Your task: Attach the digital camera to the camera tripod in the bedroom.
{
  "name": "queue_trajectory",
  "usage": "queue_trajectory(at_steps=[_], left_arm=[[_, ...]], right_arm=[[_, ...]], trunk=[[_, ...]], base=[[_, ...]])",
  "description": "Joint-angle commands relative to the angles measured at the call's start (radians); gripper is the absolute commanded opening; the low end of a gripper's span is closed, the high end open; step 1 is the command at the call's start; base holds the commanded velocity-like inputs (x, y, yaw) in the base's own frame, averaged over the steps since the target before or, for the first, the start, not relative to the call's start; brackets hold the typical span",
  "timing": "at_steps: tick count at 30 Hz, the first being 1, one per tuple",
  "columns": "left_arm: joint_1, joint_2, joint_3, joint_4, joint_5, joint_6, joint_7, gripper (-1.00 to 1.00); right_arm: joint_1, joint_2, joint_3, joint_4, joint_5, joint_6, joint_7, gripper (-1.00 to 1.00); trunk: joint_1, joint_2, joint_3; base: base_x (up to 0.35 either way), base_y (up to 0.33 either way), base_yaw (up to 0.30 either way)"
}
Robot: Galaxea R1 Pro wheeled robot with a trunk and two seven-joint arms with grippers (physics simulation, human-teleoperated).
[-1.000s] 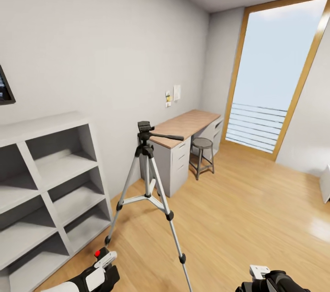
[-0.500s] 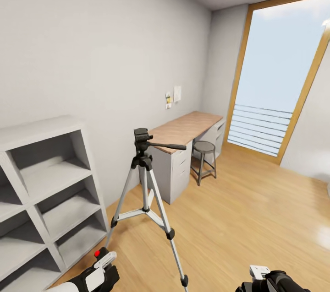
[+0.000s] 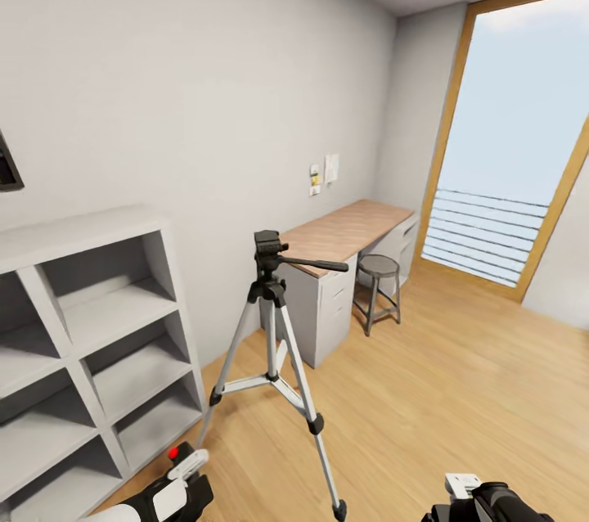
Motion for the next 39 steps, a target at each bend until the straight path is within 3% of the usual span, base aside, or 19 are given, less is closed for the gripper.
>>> queue_trajectory(at_steps=[1, 39], left_arm=[[-0.001, 0.000, -0.009, 0.000, 0.007, 0.004, 0.002, -1.00], [-0.001, 0.001, -0.009, 0.000, 0.011, 0.005, 0.003, -1.00]], right_arm=[[0.000, 0.000, -0.008, -0.002, 0.010, 0.004, 0.008, 1.00], [0.000, 0.011, -0.008, -0.002, 0.012, 0.005, 0.004, 1.00]], trunk=[[0.000, -0.001, 0.000], [0.000, -0.001, -0.001]], base=[[0.000, 0.000, 0.084], [-0.016, -0.039, 0.008]])
